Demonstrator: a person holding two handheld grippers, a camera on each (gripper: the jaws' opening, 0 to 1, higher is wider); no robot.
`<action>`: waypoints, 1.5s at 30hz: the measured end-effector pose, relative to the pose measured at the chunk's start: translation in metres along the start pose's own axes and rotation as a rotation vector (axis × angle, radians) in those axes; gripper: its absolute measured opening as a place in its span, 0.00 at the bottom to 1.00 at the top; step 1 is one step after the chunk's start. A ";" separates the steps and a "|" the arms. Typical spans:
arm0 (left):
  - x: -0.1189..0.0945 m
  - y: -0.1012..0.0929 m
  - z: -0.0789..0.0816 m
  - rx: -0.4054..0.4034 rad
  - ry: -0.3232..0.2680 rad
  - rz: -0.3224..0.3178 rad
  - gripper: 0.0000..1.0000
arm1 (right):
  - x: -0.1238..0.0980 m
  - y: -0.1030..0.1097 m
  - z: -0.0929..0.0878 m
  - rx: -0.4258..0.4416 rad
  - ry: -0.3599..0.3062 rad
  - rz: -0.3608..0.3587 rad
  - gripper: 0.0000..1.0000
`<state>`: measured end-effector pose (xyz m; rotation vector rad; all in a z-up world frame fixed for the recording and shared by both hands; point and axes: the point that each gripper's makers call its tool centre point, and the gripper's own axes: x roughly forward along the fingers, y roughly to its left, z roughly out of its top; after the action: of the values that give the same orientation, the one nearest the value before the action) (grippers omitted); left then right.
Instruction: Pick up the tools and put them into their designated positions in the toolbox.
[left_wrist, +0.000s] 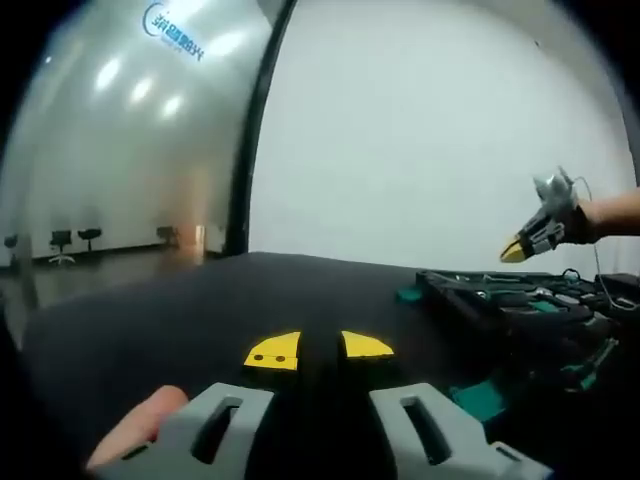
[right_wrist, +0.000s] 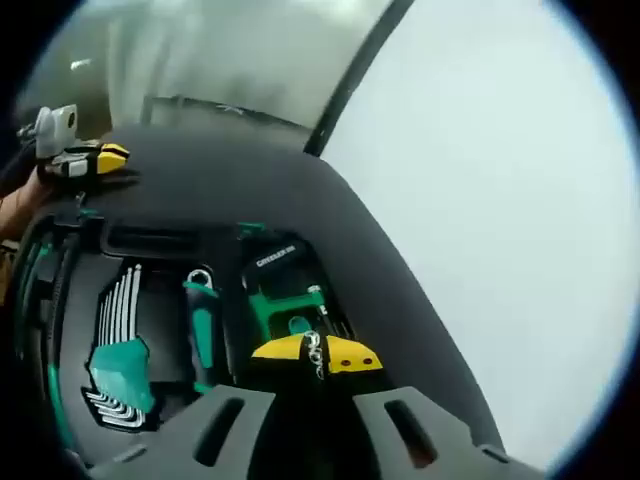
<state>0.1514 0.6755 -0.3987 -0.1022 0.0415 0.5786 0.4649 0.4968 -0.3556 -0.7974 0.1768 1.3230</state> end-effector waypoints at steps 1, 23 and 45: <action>0.000 0.000 0.000 0.000 -0.001 0.000 0.14 | 0.000 -0.002 0.000 0.008 -0.001 -0.005 0.05; 0.000 0.001 0.000 -0.005 -0.002 -0.001 0.14 | 0.026 0.002 -0.003 0.162 -0.084 -0.163 0.00; -0.001 0.000 0.002 -0.015 -0.007 -0.001 0.14 | 0.047 -0.002 -0.006 0.153 -0.117 -0.196 0.00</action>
<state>0.1512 0.6750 -0.3971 -0.1147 0.0307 0.5782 0.4809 0.5304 -0.3844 -0.5899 0.1026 1.1522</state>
